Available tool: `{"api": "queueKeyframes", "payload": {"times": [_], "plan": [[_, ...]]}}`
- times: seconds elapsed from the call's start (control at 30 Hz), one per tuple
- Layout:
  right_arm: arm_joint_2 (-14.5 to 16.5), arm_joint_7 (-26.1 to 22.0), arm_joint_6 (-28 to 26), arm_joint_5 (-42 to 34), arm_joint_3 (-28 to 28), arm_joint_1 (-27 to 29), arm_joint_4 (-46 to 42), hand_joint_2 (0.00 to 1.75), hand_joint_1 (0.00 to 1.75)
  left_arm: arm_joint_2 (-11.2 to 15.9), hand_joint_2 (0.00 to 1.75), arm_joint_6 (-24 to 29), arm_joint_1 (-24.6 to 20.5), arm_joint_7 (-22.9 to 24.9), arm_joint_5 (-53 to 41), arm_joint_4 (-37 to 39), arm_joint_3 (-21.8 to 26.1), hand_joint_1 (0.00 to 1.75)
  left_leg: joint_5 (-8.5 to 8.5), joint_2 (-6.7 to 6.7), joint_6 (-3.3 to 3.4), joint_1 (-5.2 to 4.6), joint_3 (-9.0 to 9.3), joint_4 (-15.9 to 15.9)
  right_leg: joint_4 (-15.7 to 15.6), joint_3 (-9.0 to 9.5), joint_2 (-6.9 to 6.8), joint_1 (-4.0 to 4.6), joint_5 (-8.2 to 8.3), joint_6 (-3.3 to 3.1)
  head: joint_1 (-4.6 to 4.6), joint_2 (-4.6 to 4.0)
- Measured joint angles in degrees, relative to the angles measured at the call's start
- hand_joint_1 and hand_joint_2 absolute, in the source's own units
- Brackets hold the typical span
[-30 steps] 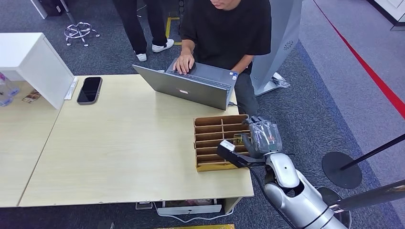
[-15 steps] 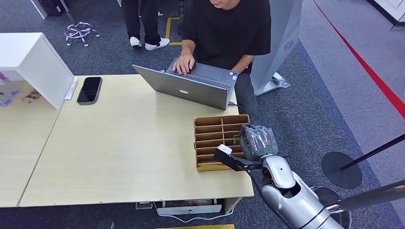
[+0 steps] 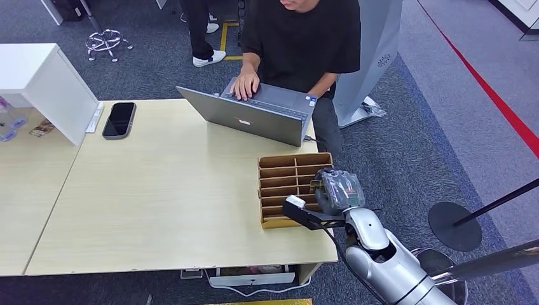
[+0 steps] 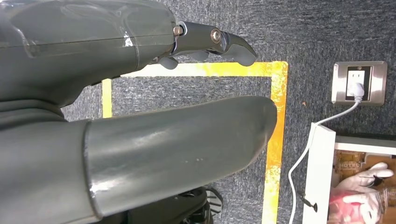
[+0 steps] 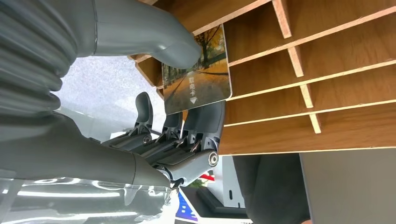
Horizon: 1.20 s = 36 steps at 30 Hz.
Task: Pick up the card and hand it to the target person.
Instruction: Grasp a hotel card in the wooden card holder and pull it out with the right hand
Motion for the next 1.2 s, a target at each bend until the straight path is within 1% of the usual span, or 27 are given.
{"api": "queueKeyframes", "payload": {"times": [0.17,0.3,0.4,0.97,1.1,1.2], "plan": [[0.12,0.12,0.27,0.16,0.27,-0.52,0.66,1.75,1.18,-0.08,0.0,-0.02,0.0,-0.02,0.04,0.0,0.01,0.0,0.0,-0.01,0.0,0.0,0.0,0.0,0.0,0.0,0.0,0.0,0.0,0.0,0.0,0.0],[0.14,0.42,0.25,0.35,0.48,-0.88,1.0,1.75,1.34,-0.13,0.0,0.03,0.01,-0.15,0.19,0.0,0.01,0.0,0.0,-0.02,0.0,0.0,0.0,0.0,0.0,0.0,0.0,0.0,0.0,0.0,0.01,0.0],[0.14,0.6,0.16,0.6,0.64,-0.98,1.06,1.75,1.39,-0.21,0.0,0.03,0.01,-0.36,0.2,0.0,0.01,0.0,0.0,-0.02,0.0,0.0,0.0,0.0,0.0,0.0,0.0,0.0,0.0,0.0,0.01,0.0],[0.16,1.18,-1.22,3.26,1.1,-1.31,1.04,1.75,1.4,-0.31,0.0,-0.03,0.0,-0.68,0.3,0.0,0.01,0.0,0.01,-0.02,0.01,0.0,0.03,0.0,0.0,0.02,0.0,0.0,0.0,0.0,0.0,0.0],[0.16,1.21,-1.24,3.33,1.08,-1.3,0.96,1.75,1.48,-0.31,0.0,-0.03,0.01,-0.7,0.34,0.0,0.01,0.0,0.01,-0.02,0.01,0.0,0.03,0.0,0.0,0.02,0.0,0.0,0.0,0.0,0.0,0.0],[0.16,1.22,-1.18,3.45,1.08,-1.3,0.86,1.75,1.5,-0.31,0.0,-0.03,0.01,-0.7,0.36,0.0,0.01,0.0,0.01,-0.02,0.01,0.0,0.03,0.0,0.0,0.01,0.0,0.0,0.0,0.0,0.0,0.0]]}}
